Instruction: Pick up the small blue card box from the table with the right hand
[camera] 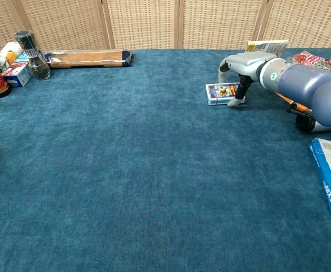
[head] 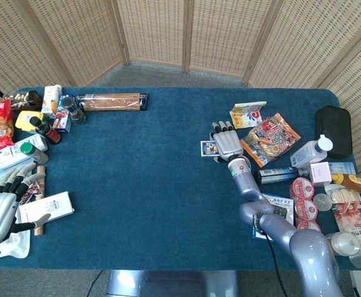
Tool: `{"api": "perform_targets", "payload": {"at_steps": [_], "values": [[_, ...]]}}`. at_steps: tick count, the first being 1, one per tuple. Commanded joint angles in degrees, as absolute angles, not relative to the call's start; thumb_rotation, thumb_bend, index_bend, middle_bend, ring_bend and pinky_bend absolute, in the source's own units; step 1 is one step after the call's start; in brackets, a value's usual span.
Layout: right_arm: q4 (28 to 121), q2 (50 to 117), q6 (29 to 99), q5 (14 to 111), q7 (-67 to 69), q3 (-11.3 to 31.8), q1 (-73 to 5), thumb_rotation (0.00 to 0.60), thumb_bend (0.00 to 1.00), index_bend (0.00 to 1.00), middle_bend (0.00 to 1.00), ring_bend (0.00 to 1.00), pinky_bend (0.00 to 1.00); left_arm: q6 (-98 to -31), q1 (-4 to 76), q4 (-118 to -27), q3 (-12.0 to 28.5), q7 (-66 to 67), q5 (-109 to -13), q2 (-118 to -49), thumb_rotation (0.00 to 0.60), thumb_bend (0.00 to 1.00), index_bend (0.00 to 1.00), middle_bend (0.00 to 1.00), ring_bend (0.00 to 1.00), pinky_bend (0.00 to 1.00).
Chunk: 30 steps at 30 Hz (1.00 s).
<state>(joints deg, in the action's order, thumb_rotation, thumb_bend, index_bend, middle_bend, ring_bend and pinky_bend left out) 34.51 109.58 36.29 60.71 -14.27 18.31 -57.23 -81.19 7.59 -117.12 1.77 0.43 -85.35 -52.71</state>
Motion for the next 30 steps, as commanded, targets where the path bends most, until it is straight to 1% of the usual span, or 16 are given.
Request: {"api": "perform_targets", "payload": {"at_steps": [1,4,10,14,17,22,30], "values": [[37.66,107.47,37.62,60.66,-14.68,18.65,-56.55,0.600,0.23,0.51,0.13,0.01,0.00,-80.74,7.86,-117.15,1.84,0.72,-85.06,-52.95,0.600,0.21,0.18,0.02,0.00,0.00],[42.29,104.80,39.42,60.43,-15.23,19.22,-55.79,0.600,0.23,0.51,0.13,0.02,0.00,-80.14,8.19,-117.15,1.85,0.94,-84.95,-53.23,0.600,0.21,0.18,0.02,0.00,0.00],[56.92,96.59,43.37,57.55,-18.90,21.26,-53.80,0.600,0.22,0.50,0.13,0.02,0.00,-79.58,8.65,-117.12,1.84,1.20,-85.35,-53.64,0.600,0.21,0.18,0.02,0.00,0.00],[67.81,90.42,45.63,53.80,-22.63,22.63,-52.73,0.600,0.22,0.50,0.13,0.02,0.00,-79.37,8.82,-116.90,1.76,1.03,-85.66,-53.89,0.600,0.21,0.18,0.02,0.00,0.00],[74.23,86.59,46.88,51.04,-24.84,23.47,-52.52,0.600,0.21,0.50,0.13,0.02,0.00,-79.43,8.89,-116.79,1.75,0.86,-86.02,-53.97,0.600,0.21,0.18,0.02,0.00,0.00],[82.77,81.19,48.89,47.29,-26.74,25.37,-53.09,0.600,0.21,0.50,0.13,0.02,0.00,-79.65,8.75,-116.85,1.46,0.75,-86.65,-54.02,0.600,0.21,0.18,0.02,0.00,0.00],[92.51,73.42,51.09,42.65,-27.64,29.48,-55.40,0.600,0.21,0.50,0.13,0.03,0.00,-81.43,7.50,-117.47,0.56,0.84,-88.36,-53.35,0.600,0.21,0.18,0.02,0.00,0.00]]}}
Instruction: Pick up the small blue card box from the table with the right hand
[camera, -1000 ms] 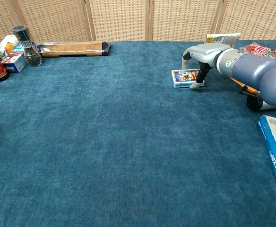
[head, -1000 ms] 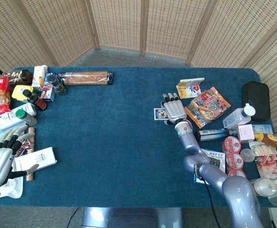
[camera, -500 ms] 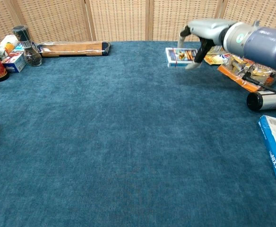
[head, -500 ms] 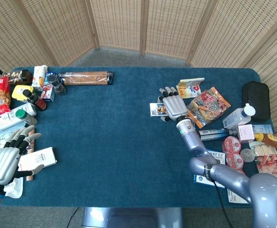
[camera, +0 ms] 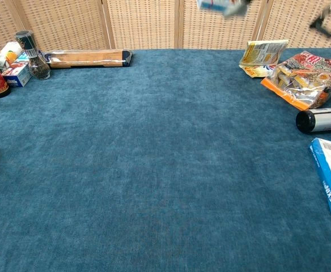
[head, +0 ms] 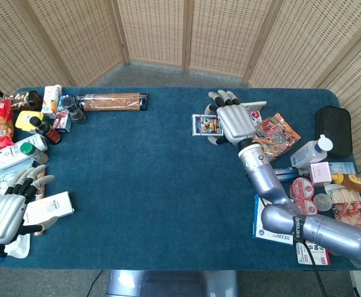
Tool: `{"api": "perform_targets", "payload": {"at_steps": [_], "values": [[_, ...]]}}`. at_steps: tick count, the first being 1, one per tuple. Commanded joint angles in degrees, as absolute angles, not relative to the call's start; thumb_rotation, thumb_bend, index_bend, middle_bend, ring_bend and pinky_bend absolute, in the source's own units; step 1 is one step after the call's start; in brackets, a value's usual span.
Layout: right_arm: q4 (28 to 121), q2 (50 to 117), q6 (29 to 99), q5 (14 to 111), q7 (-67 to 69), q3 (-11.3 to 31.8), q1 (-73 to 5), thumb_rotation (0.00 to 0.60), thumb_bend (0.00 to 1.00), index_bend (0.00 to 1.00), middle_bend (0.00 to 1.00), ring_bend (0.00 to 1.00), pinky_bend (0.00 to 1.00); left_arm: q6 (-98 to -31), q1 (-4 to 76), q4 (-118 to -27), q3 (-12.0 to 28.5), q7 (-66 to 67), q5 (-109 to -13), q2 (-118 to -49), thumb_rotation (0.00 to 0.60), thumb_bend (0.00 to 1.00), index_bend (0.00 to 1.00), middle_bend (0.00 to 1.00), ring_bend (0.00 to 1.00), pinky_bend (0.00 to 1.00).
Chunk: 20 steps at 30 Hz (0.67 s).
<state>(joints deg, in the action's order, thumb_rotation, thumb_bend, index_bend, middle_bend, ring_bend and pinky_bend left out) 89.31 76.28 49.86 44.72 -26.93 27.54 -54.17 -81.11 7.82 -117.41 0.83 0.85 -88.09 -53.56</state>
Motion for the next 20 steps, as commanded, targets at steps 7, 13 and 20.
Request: {"api": "perform_targets", "payload": {"at_steps": [7,13,20], "values": [[97.37,69.27,52.98,39.29,-28.96,30.56,-57.81,0.600,0.21,0.50,0.13,0.03,0.00,-82.74,6.58,-117.10,0.12,-0.11,-89.25,-52.83,0.600,0.21,0.18,0.02,0.00,0.00],[99.05,68.19,54.19,37.83,-28.81,29.43,-58.97,0.600,0.21,0.50,0.13,0.03,0.00,-85.05,5.22,-116.59,-0.22,-0.70,-90.44,-52.73,0.600,0.21,0.18,0.02,0.00,0.00],[99.08,67.88,54.85,37.56,-27.52,28.03,-59.86,0.600,0.21,0.50,0.13,0.03,0.00,-85.77,4.30,-116.17,-0.92,-1.05,-91.25,-52.80,0.600,0.21,0.18,0.02,0.00,0.00]]}}
